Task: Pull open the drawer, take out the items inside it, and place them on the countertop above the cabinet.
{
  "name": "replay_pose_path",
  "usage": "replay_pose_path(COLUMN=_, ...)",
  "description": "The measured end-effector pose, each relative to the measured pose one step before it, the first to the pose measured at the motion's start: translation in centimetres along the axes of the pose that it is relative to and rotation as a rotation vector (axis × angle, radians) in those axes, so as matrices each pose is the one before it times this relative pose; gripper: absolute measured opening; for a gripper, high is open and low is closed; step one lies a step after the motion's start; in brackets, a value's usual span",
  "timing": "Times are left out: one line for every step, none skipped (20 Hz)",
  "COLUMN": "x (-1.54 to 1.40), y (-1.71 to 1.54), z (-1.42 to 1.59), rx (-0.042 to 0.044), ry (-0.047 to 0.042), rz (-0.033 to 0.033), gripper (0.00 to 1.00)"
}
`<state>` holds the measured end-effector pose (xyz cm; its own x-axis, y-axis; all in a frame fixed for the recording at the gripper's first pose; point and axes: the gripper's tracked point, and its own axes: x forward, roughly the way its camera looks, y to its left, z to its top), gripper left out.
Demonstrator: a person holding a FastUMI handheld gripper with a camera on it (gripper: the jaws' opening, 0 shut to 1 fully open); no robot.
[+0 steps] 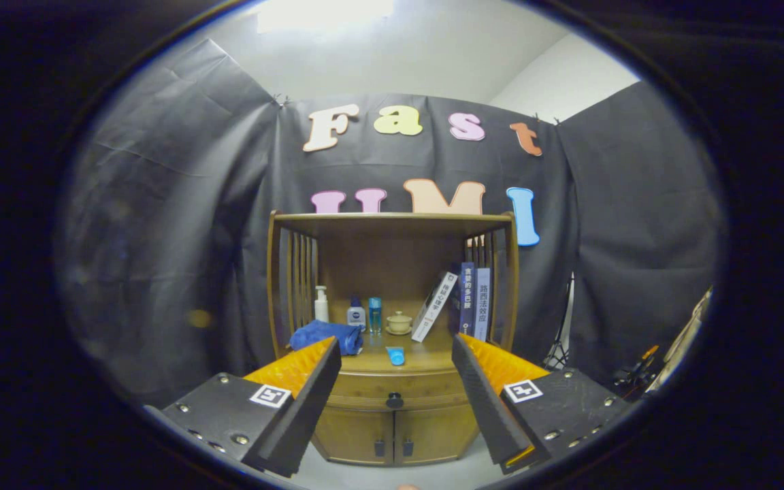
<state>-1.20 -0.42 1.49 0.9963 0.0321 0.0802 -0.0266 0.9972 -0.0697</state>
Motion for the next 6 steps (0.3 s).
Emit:
replay_pose_path(x=-0.001, y=0.042, z=-0.448, rx=-0.01641, ry=0.00785, rz=0.0014, gripper=0.98)
replay_pose_path(x=0.082, y=-0.198, z=-0.695, rx=-0.01143, ry=0.01121, rz=-0.00538, gripper=0.98)
replay_pose_path(x=-0.141, y=-0.155, z=-0.542, rx=0.00003, ry=0.00982, rz=-0.0109, gripper=0.98)
replay_pose_path(x=-0.23, y=-0.066, z=-0.328, rx=0.01184, ry=-0.00014, rz=-0.00263, gripper=0.98)
replay_pose_path(x=-0.038, y=0.245, z=-0.42, rx=0.0142, ry=0.0011, rz=0.00442, gripper=0.98)
replay_pose_path(x=-0.367, y=0.018, z=-0.673, rx=0.00958, ry=0.00541, rz=-0.00058, gripper=0.98)
